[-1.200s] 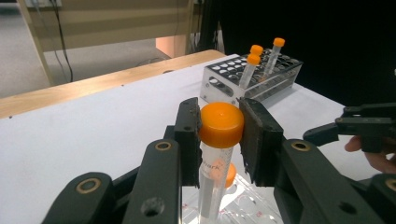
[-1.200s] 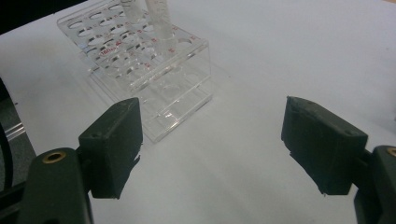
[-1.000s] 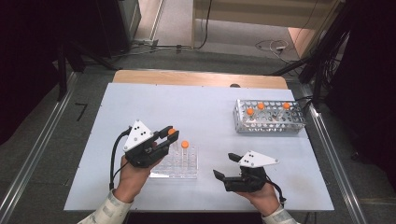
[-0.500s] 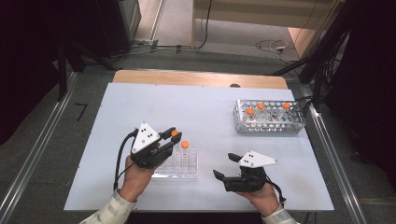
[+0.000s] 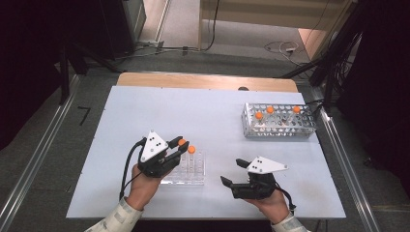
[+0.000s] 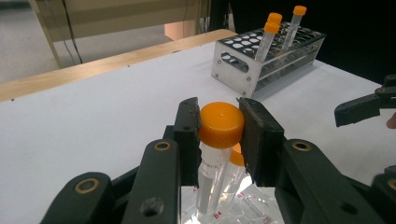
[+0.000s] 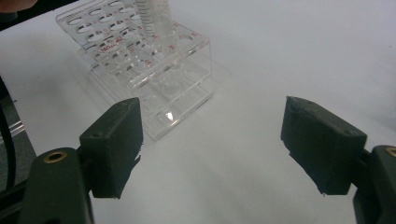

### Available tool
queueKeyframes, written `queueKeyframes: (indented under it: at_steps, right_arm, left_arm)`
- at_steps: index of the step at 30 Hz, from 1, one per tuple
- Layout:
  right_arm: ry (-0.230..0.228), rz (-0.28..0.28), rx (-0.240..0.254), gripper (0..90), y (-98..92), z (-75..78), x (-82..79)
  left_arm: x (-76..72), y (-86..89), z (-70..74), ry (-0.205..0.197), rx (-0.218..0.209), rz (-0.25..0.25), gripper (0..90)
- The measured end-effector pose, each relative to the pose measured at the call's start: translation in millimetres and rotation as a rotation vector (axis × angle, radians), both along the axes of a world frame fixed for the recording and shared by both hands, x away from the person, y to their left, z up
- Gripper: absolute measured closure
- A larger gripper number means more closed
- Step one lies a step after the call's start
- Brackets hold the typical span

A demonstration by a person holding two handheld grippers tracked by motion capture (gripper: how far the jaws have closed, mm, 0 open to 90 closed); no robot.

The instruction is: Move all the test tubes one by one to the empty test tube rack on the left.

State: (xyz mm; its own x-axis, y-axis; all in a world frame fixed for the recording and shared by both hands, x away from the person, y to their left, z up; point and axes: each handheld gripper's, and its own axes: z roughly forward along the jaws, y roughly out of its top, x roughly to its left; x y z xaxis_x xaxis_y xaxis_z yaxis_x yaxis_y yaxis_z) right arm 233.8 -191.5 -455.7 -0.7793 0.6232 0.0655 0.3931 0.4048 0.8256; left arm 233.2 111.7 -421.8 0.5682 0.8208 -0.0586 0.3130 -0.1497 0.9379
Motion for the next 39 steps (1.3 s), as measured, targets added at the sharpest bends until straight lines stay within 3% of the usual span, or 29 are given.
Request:
queueKeyframes:
  at_steps: [18, 23, 31, 39]
  right_arm:
    - [0.0, -0.003, 0.002, 19.7, -0.2, 0.0, 0.3]
    - [-0.006, -0.028, 0.009, 19.8, -4.2, 0.9, 2.6]
    - [-0.033, -0.153, 0.012, 20.5, -27.4, 2.7, 19.4]
    - [-0.101, -0.346, 0.041, 22.2, -65.2, 11.6, 40.2]
  left_arm:
    - [-1.6, 5.0, 3.2, 0.018, -0.058, -0.015, 61.4]
    - [-4.7, 2.6, 4.3, 0.021, -0.058, -0.016, 47.2]
    - [-5.9, 1.2, 4.1, 0.04, -0.058, 0.011, 21.4]
    - [-5.4, 3.7, 4.5, 0.037, -0.077, 0.024, 18.4]
